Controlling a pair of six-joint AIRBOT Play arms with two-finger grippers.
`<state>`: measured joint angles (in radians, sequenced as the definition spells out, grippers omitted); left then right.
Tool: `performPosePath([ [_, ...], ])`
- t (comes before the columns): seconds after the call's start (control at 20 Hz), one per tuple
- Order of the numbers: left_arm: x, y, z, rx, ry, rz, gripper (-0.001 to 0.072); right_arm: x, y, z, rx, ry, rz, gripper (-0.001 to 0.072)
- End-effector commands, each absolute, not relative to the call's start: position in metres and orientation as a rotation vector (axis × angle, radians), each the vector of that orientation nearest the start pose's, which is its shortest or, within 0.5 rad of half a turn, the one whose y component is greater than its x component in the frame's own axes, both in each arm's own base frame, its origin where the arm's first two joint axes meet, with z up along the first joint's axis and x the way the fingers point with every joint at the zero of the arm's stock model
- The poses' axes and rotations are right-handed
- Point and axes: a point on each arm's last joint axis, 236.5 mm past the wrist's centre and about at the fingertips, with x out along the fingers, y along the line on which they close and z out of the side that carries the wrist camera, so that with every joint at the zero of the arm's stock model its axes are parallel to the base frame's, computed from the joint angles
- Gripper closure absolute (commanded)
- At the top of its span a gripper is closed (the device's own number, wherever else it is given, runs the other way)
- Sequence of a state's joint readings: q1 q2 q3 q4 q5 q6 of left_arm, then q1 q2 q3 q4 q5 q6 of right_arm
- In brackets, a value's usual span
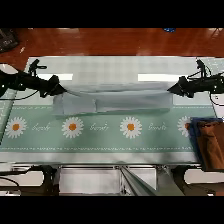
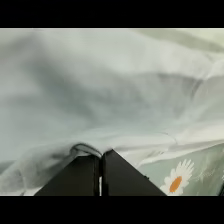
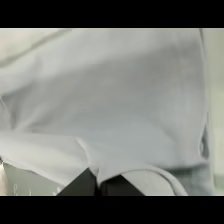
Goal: Fold the shirts.
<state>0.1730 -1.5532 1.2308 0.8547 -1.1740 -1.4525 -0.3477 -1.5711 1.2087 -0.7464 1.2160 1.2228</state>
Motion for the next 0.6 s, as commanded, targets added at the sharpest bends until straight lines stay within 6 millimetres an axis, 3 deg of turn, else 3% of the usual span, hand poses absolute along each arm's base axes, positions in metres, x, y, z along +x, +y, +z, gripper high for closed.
performPosePath([
  [0.0, 0.453, -0.074, -0.044, -0.762, 1.368, -0.255, 0.0691, 0.460, 0.018, -0.030, 0.791, 1.204, 0.347, 0.0691],
  [0.15, 0.463, -0.072, -0.061, -0.765, 1.365, -0.235, 0.0691, 0.483, 0.026, -0.042, 0.767, 1.203, 0.356, 0.0691],
  [0.3, 0.466, -0.071, -0.075, -0.774, 1.369, -0.215, 0.0665, 0.500, 0.023, -0.061, 0.797, 1.187, 0.287, 0.0691],
  [0.35, 0.463, -0.072, -0.076, -0.775, 1.384, -0.221, 0.0509, 0.503, 0.020, -0.066, 0.808, 1.183, 0.267, 0.0646],
  [0.4, 0.458, -0.071, -0.074, -0.769, 1.407, -0.233, 0.0215, 0.504, 0.017, -0.066, 0.820, 1.180, 0.248, 0.0408],
  [0.45, 0.454, -0.062, -0.069, -0.747, 1.430, -0.235, 0.0203, 0.504, 0.011, -0.061, 0.824, 1.174, 0.244, 0.0302],
  [0.55, 0.440, -0.031, -0.048, -0.698, 1.479, -0.228, 0.0203, 0.496, -0.012, -0.040, 0.809, 1.180, 0.244, 0.0302],
])
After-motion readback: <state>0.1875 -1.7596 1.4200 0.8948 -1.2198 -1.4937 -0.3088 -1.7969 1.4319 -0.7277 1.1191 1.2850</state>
